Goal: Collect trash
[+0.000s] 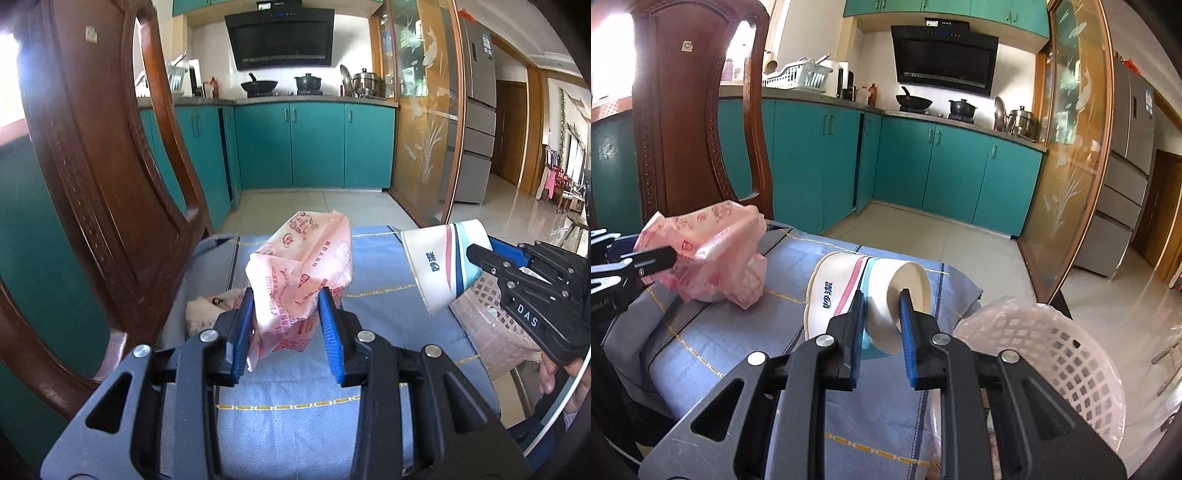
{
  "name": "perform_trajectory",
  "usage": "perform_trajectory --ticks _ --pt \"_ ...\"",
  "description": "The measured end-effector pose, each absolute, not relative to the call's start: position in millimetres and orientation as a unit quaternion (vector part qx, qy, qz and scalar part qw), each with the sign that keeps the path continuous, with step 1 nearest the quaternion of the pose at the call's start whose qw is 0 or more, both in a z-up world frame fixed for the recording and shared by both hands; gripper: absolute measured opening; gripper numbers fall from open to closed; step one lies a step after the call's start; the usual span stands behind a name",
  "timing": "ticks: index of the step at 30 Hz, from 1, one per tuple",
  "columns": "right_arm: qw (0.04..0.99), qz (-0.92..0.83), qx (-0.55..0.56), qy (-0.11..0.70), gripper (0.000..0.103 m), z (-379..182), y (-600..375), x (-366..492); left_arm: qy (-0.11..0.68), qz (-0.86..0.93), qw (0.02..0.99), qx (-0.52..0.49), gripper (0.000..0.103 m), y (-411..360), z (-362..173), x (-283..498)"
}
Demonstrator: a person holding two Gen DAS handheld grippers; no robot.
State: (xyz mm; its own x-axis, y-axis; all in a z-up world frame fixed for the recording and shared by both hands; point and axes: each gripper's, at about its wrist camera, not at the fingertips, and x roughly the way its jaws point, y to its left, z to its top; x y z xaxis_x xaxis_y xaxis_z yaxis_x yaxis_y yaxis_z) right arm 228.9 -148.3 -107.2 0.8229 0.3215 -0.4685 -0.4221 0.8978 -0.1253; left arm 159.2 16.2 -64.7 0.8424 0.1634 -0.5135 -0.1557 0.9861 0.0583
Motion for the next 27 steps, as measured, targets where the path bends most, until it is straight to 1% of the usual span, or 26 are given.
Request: perform_trajectory --ticks 5,9,16,27 --pt "0.953 0.188 -0.121 0.206 0.019 -105 -152 217 0.262 0.08 0.962 0.008 0.035 5 -60 154" --pt "0.956 0.184 -0.125 0.192 0.019 -104 -154 209 0.26 0.068 0.963 -0.016 0.035 7 -53 147" --pt "0.964 0.169 -0.121 0.168 0.019 -99 -164 199 0.244 0.073 0.967 -0.009 0.035 2 -46 137" --pt "0.963 0.164 -0.137 0.166 0.019 -103 -158 194 0.253 0.074 0.965 -0.011 0.035 4 -46 141"
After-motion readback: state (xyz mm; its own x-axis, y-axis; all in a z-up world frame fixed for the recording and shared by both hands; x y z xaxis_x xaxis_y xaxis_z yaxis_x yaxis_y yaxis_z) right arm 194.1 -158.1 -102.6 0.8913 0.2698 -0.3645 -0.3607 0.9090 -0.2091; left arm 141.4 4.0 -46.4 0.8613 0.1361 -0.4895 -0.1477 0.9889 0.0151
